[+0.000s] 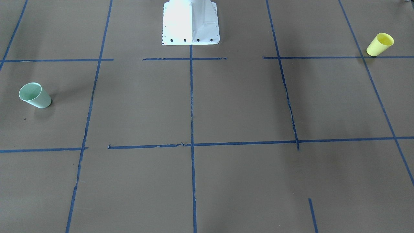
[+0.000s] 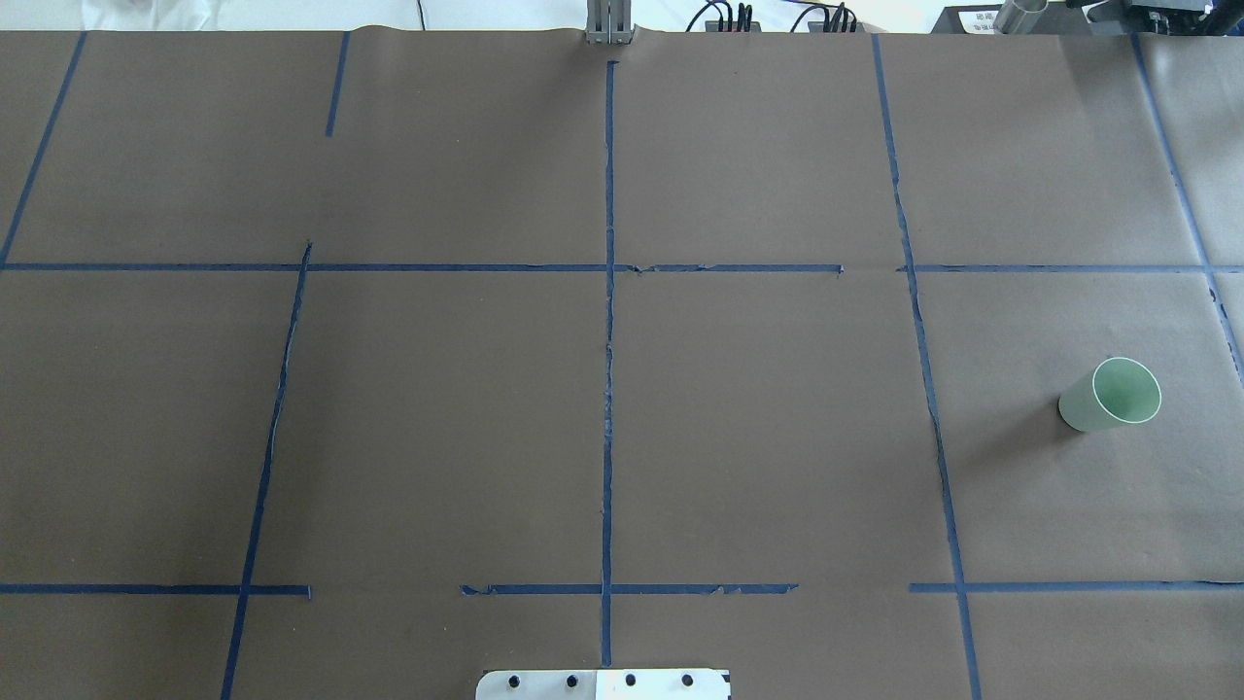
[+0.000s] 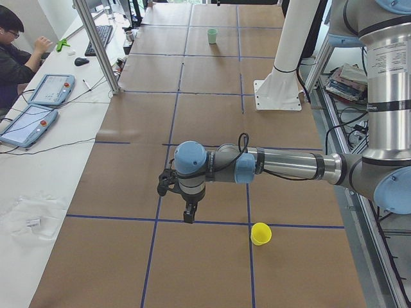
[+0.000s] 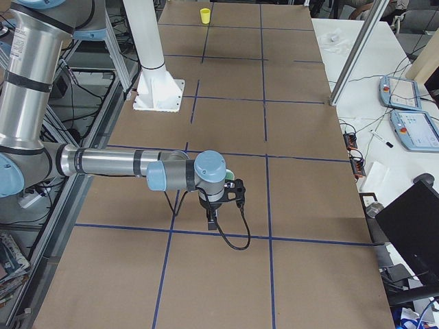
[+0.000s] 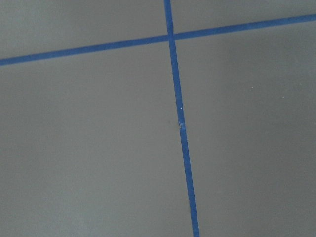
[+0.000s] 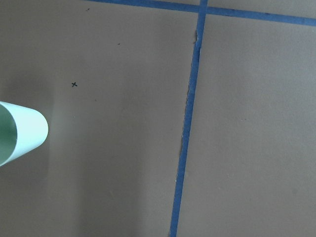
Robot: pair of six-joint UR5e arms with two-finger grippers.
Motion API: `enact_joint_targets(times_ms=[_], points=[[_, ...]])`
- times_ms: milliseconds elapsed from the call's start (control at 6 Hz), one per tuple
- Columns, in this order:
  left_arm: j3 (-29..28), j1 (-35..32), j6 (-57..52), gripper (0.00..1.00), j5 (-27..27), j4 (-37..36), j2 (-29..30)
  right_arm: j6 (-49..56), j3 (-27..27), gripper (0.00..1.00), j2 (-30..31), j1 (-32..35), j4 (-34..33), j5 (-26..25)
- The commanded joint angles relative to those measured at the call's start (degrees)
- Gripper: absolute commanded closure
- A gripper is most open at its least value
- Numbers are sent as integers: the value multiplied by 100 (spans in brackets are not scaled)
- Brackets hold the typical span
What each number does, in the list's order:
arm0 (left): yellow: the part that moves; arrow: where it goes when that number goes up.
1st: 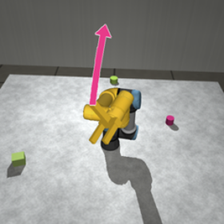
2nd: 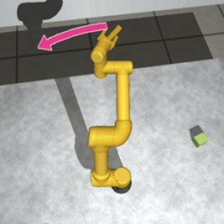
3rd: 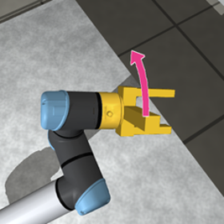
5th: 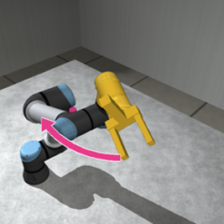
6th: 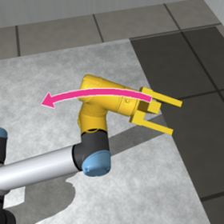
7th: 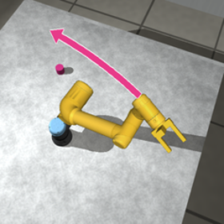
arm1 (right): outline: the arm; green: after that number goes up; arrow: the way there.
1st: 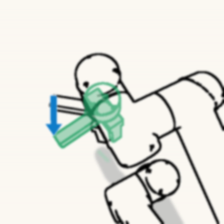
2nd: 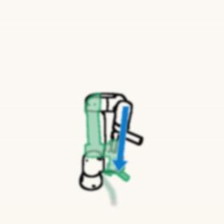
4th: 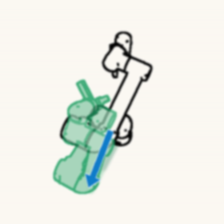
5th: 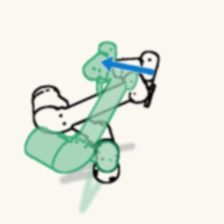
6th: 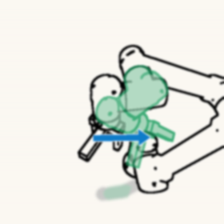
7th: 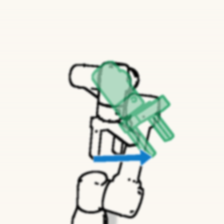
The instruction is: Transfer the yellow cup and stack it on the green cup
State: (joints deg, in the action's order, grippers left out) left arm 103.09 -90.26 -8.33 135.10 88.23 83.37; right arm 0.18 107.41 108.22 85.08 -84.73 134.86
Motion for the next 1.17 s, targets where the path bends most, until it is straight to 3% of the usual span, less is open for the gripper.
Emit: enact_joint_targets(times_ms=[0,167,333,500,667,1000], points=[[149,0,268,0,95,211,224,9,8,0,-3,0,0,5],[429,87,932,0,43,621,163,9,-1,0,6,0,0,-4],[518,627,1930,0,34,1286,-168,9,8,0,6,0,0,5],[528,1242,3271,0,-497,2111,-311,9,-1,0,6,0,0,5],[537,2127,4799,0,-1381,2920,-565,17,-1,0,6,0,0,-4],[903,3823,7272,0,-3742,3148,-916,17,8,0,-3,0,0,5]])
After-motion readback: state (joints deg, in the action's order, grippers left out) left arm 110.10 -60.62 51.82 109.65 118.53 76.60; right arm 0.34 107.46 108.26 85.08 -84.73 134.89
